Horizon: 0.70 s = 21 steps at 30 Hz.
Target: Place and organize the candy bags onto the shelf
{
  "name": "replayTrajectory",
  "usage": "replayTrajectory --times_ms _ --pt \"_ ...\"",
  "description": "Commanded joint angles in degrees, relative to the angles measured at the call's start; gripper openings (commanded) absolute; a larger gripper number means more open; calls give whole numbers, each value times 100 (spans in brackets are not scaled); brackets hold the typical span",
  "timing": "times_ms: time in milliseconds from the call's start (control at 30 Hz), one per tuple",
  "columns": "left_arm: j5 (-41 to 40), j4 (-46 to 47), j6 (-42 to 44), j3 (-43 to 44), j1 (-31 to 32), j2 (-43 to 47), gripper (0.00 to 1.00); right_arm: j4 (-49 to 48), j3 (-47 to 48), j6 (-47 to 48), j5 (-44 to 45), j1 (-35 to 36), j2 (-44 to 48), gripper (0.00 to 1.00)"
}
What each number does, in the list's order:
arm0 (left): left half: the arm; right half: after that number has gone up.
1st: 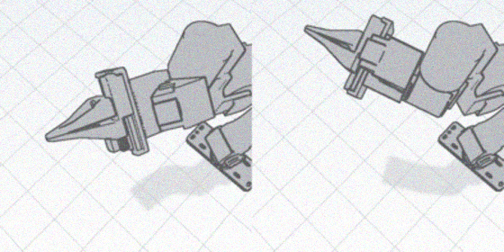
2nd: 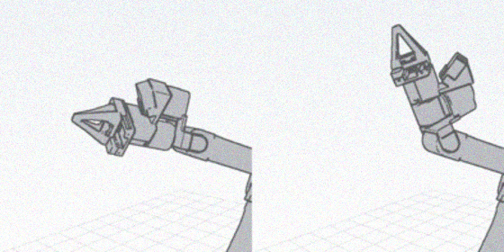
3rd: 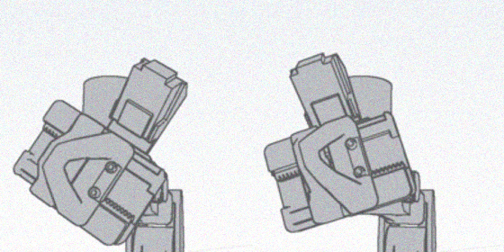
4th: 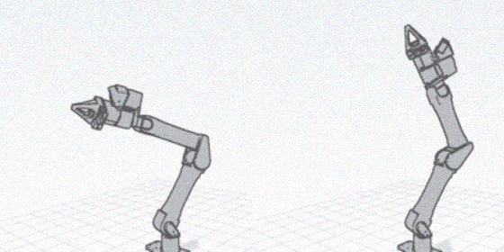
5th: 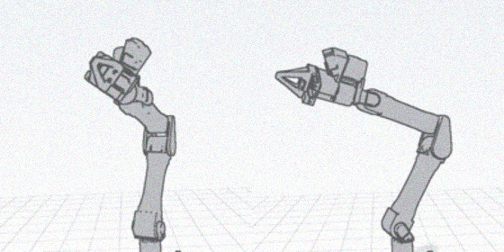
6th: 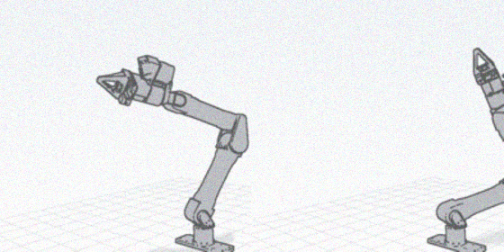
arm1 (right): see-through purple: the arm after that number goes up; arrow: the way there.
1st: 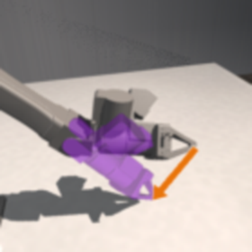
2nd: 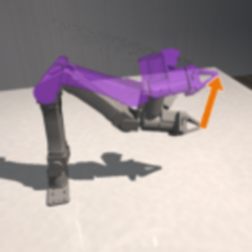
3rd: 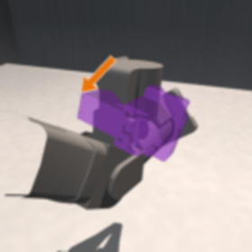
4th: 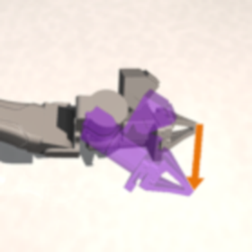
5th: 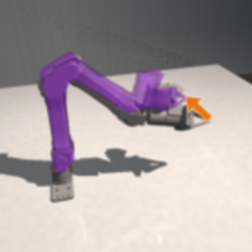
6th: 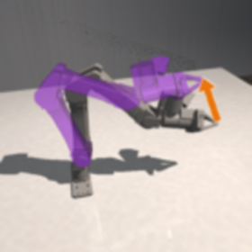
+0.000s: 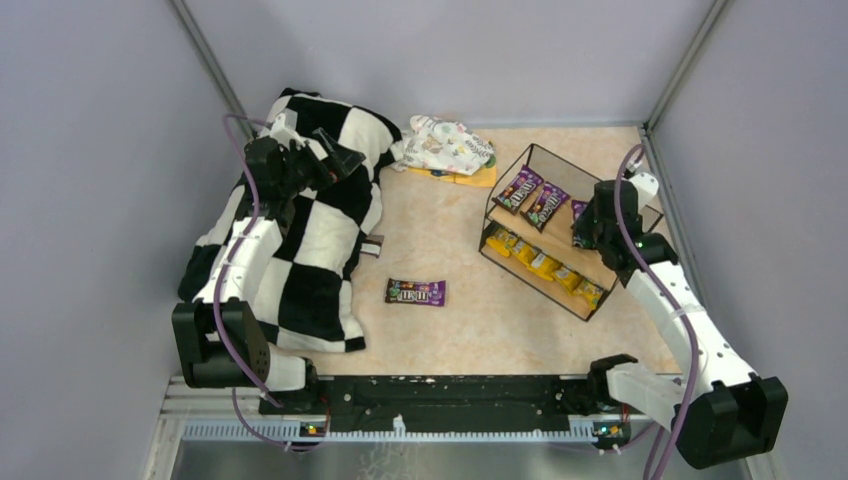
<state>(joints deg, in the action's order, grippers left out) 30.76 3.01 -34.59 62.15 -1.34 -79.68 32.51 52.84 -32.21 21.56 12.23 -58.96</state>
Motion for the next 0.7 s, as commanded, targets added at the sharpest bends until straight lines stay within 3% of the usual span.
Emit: replayTrajectory --times_ms 0,300,500,667 --pt "149 244 -57 213 22 -4 98 -622 -303 -1439 142 -34 40 36" --pt "203 276 -114 209 -31 5 98 -1074 -519 -2638 232 -38 -35 40" --pt "304 340 -201 192 -68 -4 98 -1001 -478 -2390 11 -33 149 54" --pt "338 374 -247 179 -82 -4 98 -747 -493 -1906 -321 -36 590 57"
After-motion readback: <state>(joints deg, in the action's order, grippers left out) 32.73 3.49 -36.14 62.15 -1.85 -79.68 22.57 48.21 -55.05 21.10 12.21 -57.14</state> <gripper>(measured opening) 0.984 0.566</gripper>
